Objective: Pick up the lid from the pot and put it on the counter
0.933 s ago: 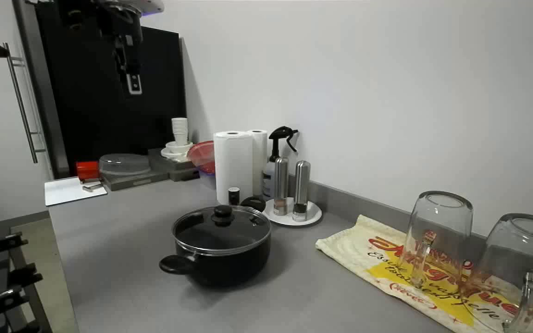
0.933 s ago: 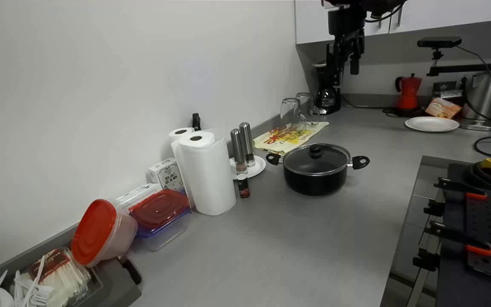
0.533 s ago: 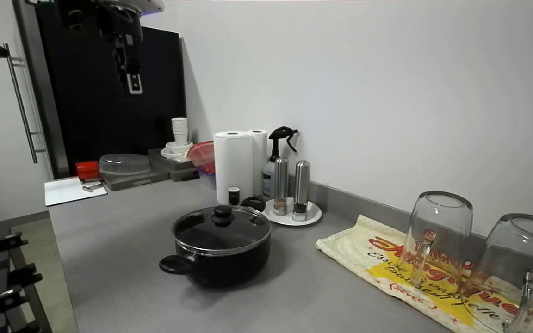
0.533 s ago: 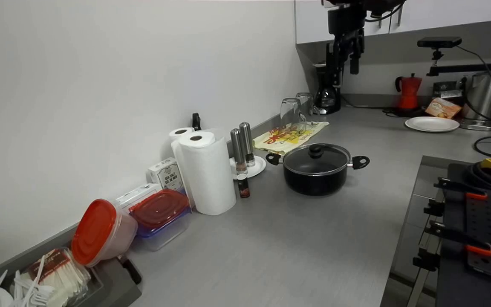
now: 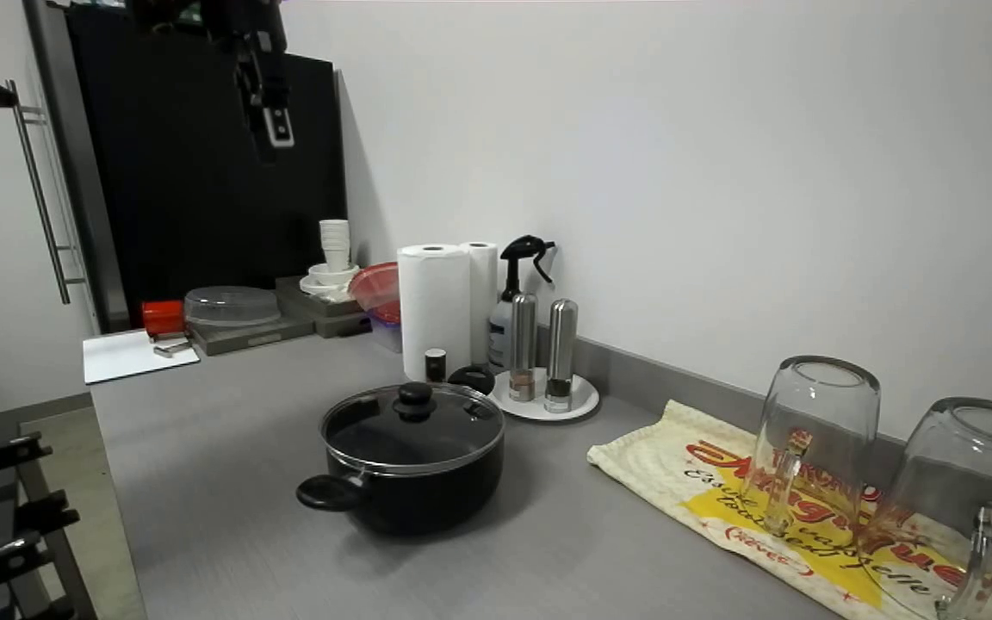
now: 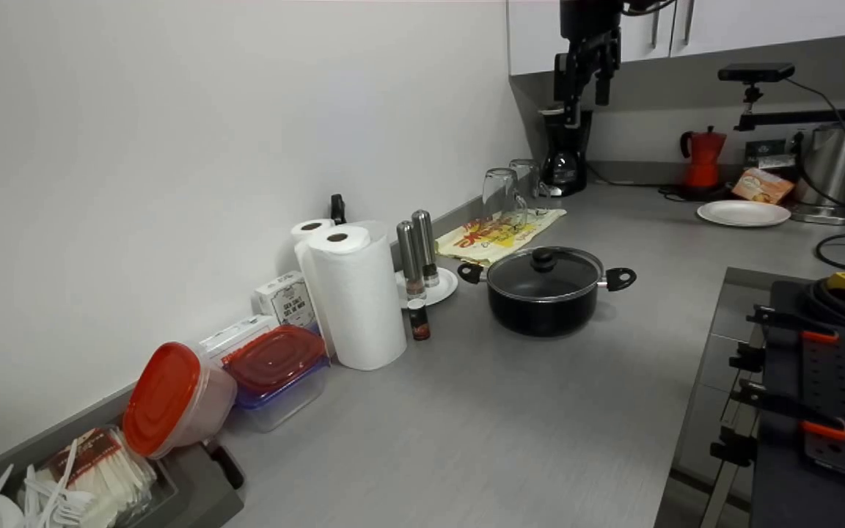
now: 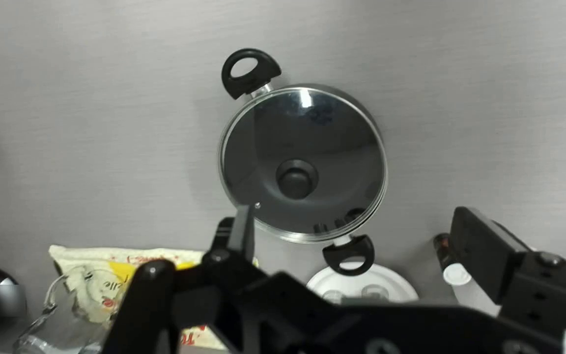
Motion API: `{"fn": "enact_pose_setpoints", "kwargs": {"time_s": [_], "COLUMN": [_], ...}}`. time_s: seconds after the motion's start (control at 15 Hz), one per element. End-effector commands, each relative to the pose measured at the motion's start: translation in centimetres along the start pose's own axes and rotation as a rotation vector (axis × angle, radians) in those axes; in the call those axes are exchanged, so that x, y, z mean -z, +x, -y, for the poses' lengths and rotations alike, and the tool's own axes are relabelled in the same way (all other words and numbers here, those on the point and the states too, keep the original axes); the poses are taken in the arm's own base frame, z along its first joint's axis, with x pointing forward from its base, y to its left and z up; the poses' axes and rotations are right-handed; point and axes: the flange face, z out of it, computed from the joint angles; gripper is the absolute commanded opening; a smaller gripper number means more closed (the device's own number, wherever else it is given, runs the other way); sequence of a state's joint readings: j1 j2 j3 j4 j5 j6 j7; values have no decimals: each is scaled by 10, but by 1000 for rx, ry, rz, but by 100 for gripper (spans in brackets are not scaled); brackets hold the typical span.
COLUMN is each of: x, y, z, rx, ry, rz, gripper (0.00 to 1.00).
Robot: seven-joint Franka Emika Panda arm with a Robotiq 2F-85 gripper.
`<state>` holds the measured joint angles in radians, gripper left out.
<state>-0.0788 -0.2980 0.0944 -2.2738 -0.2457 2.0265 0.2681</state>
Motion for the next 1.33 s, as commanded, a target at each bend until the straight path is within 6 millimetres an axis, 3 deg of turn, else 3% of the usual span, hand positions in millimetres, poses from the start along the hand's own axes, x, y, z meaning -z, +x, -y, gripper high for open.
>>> {"fn": "enact_pose_setpoints", "kwargs": {"time_s": [0.0,0.13,0.27,0.4,0.53,0.73,0.87,1.07,1.27], "x": [31,38,27,-6,-57,-137,-177,-223,-256], "y": [57,90,123,150,166,173,170,163,155], "z": [-33,-46,-49,-45,-37,-17,-3,10,8], "rx": [-44,-61,-65,-62,-61,-54,-33,-12,-11], "ry": [-39,-48,-42,-21,-1,-1,-1,-7,-24], "rz": [-91,-127,-145,-120,-50,84,155,239,306], "gripper": [100,100,100,100,100,100,100,100,100]}}
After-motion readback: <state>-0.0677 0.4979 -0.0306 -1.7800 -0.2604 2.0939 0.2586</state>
